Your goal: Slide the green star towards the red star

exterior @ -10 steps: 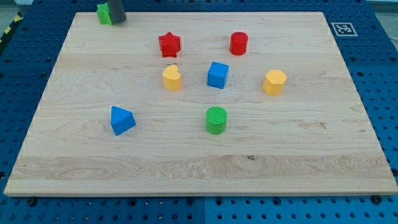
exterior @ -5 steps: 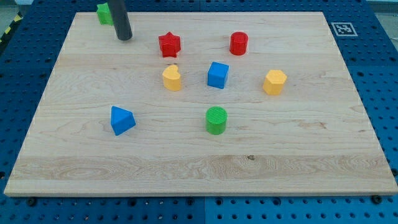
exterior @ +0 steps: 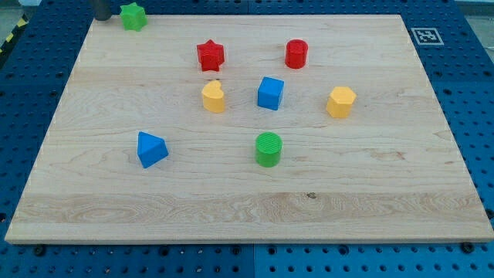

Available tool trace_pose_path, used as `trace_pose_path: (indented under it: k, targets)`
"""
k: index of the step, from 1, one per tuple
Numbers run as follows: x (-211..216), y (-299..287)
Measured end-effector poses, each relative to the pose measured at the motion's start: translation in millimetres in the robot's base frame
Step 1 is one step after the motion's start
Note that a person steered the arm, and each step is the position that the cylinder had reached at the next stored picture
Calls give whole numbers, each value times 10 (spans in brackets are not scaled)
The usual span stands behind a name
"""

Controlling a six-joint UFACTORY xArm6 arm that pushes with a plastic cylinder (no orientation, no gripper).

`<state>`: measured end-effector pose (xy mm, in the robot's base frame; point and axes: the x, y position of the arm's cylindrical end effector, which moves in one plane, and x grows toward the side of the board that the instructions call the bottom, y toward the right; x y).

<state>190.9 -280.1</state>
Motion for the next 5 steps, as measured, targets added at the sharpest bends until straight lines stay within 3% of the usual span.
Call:
trace_pose_path:
  k: [1,3,4,5]
  targets:
    - [5,157]
    - [98,1127]
    - [176,1230]
    - [48,1694]
